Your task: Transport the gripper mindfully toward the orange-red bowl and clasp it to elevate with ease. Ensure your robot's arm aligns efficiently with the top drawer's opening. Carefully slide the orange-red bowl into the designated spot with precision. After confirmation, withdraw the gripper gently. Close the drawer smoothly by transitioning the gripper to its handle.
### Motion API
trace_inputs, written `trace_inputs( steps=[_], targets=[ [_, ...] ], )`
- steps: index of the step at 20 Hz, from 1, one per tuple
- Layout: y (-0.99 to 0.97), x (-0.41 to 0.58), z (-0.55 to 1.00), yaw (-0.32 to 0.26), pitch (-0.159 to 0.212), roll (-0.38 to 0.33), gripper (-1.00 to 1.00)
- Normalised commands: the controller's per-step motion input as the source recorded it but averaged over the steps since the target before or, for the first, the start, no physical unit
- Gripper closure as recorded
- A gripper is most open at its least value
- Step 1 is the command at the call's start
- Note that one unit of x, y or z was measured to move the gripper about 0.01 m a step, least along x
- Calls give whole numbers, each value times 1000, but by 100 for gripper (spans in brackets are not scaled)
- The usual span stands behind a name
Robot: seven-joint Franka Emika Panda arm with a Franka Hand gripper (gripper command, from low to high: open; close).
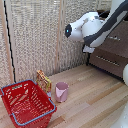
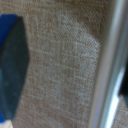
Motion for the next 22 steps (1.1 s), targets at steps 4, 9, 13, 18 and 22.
trace_inputs(
  steps=[4,9,13,18,22],
  targets=[
    [-139,0,198,-111,-19,37,100],
    [-470,131,606,-117,-9,62,100],
    [-711,106,752,-98,0,73,100],
    [-783,49,619,-87,-4,65,100],
    [-868,0,395,-48,-59,84,100]
  ],
)
